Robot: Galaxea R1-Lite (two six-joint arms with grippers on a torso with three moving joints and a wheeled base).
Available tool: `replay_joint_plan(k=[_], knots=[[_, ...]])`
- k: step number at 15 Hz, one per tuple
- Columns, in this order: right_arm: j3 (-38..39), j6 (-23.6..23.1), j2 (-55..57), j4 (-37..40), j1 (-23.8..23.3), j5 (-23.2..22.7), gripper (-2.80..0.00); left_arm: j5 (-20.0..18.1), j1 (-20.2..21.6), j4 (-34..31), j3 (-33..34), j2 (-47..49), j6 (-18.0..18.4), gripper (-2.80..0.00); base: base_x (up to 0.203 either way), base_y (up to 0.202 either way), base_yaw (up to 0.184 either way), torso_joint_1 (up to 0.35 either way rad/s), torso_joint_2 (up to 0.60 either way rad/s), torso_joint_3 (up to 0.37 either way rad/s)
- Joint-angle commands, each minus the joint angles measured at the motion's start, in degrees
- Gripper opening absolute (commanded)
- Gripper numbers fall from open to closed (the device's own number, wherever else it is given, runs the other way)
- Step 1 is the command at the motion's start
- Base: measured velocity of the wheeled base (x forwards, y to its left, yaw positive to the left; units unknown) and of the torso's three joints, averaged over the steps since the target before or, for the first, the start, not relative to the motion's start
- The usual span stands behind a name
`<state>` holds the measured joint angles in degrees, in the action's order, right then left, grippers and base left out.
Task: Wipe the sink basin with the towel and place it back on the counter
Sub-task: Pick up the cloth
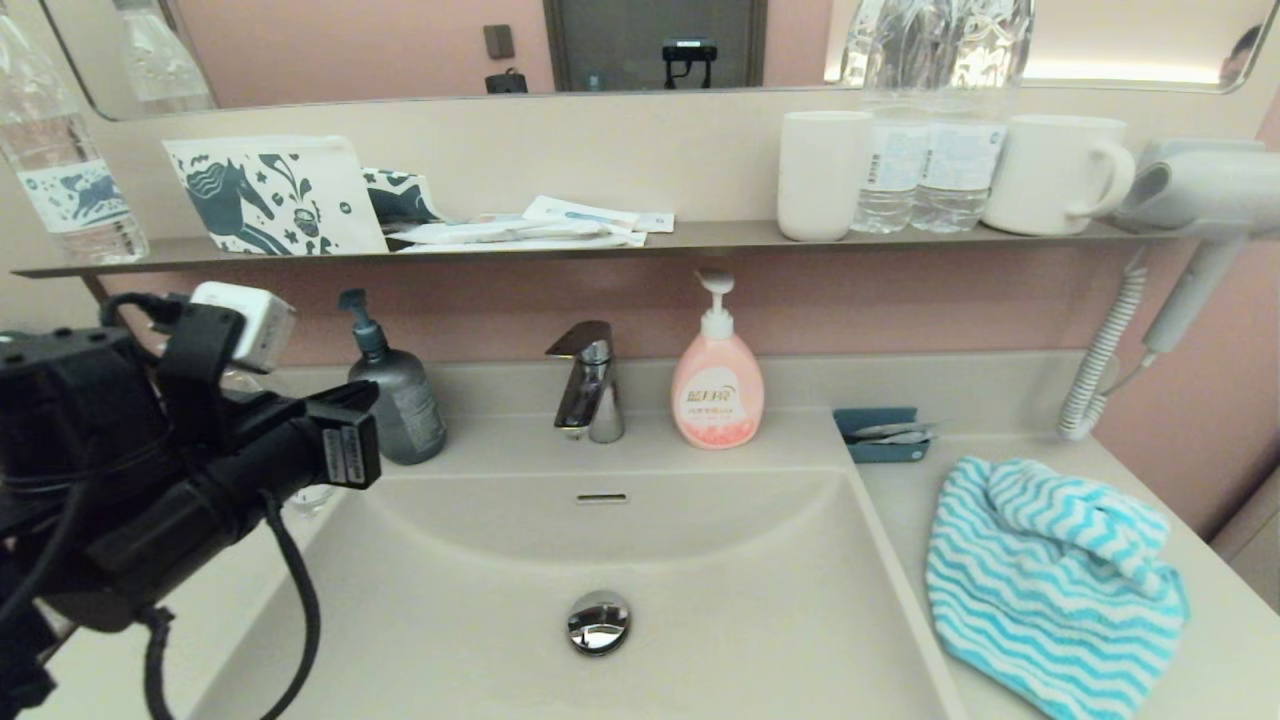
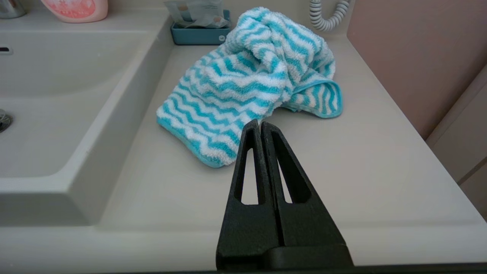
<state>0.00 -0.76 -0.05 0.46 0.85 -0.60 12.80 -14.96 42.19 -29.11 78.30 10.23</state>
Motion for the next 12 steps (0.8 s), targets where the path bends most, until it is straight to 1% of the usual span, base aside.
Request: replay_joint_plan(k=[1, 6, 8, 10, 11, 12], knots=[[0.0, 0.0, 0.0, 0.0, 0.0, 0.0, -2.8, 0.1, 1.6, 0.2, 2.8, -6.2, 0.0, -2.8, 0.0, 0.0, 0.0, 0.0, 0.0, 0.0], [0.0, 0.0, 0.0, 0.0, 0.0, 0.0, -2.8, 0.4, 2.4, -0.8, 11.9, -19.9, -0.5, -2.8, 0.0, 0.0, 0.0, 0.0, 0.0, 0.0], [0.0, 0.0, 0.0, 0.0, 0.0, 0.0, -2.8, 0.5, 3.0, -5.0, 12.6, -25.5, -2.0, -2.8, 0.0, 0.0, 0.0, 0.0, 0.0, 0.0], [0.0, 0.0, 0.0, 0.0, 0.0, 0.0, -2.8, 0.8, 4.9, -11.0, 12.5, -31.2, -3.3, -2.8, 0.0, 0.0, 0.0, 0.0, 0.0, 0.0], [0.0, 0.0, 0.0, 0.0, 0.0, 0.0, -2.8, 1.6, 6.1, -13.1, 12.3, -34.0, -3.4, -2.8, 0.0, 0.0, 0.0, 0.0, 0.0, 0.0], [0.0, 0.0, 0.0, 0.0, 0.0, 0.0, -2.8, 3.5, 7.1, -14.6, 12.0, -36.9, -3.4, -2.8, 0.0, 0.0, 0.0, 0.0, 0.0, 0.0]])
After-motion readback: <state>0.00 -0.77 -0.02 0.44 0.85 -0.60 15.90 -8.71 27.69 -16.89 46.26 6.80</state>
